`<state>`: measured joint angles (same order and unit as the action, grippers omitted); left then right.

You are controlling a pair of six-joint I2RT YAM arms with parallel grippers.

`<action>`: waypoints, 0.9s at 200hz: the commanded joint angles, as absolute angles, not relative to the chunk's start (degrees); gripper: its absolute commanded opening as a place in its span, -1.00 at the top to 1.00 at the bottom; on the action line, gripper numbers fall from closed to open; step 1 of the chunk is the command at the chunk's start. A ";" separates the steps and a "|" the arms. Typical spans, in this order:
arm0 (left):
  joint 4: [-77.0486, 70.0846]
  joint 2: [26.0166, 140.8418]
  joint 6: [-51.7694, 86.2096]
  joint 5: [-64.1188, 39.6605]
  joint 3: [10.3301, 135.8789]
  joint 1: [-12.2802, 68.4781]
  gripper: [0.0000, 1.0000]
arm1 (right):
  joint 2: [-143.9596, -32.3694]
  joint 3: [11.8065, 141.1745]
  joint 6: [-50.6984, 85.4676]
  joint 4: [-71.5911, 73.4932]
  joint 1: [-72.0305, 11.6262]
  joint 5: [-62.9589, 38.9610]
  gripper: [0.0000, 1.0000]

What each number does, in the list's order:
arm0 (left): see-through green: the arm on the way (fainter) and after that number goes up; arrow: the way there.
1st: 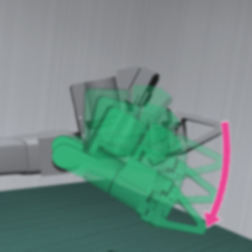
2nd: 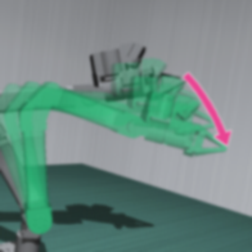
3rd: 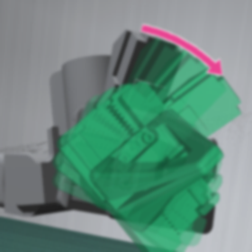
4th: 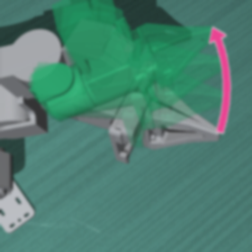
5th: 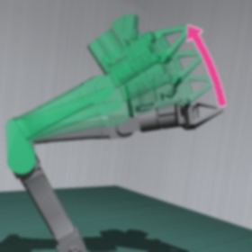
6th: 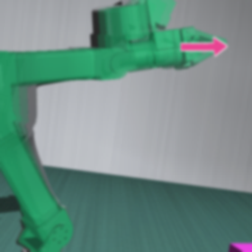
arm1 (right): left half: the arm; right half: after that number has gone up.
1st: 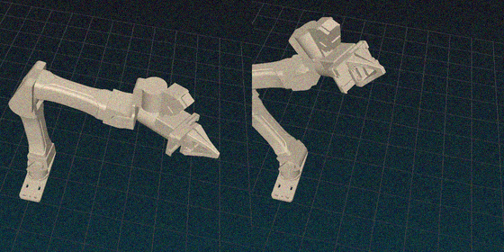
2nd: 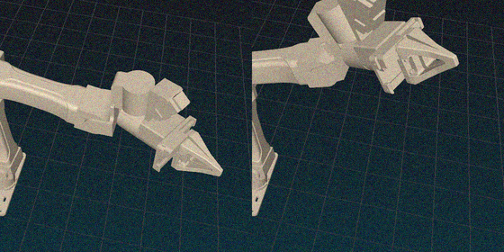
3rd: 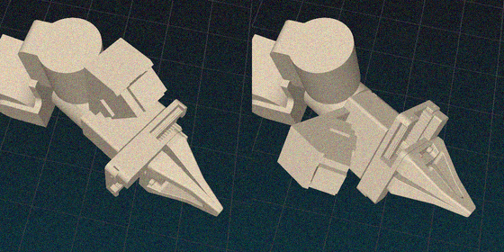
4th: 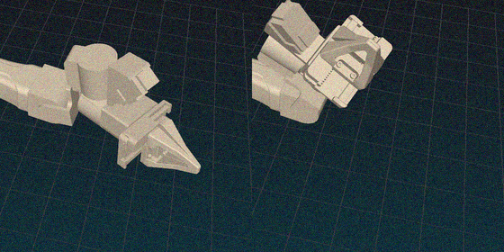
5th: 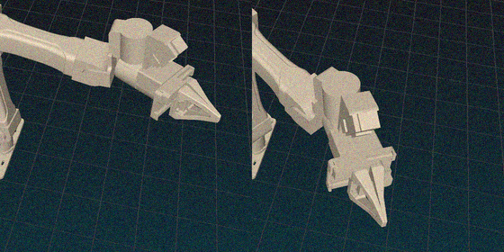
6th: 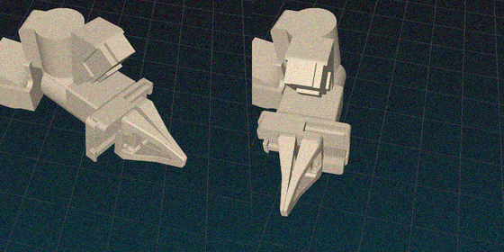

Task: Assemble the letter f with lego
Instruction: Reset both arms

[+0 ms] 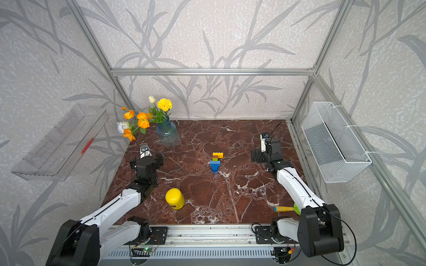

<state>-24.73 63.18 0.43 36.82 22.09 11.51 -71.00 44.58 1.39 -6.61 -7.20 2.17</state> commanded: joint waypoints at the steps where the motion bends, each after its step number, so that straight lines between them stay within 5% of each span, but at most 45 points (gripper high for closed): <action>1: -34.70 66.66 2.26 34.95 21.05 9.43 -0.99 | -69.64 42.85 0.00 -2.28 -6.94 4.39 -0.98; 180: -59.80 84.54 -1.82 20.70 15.61 6.65 -0.99 | -87.20 35.22 -3.25 25.00 -6.51 5.63 -0.98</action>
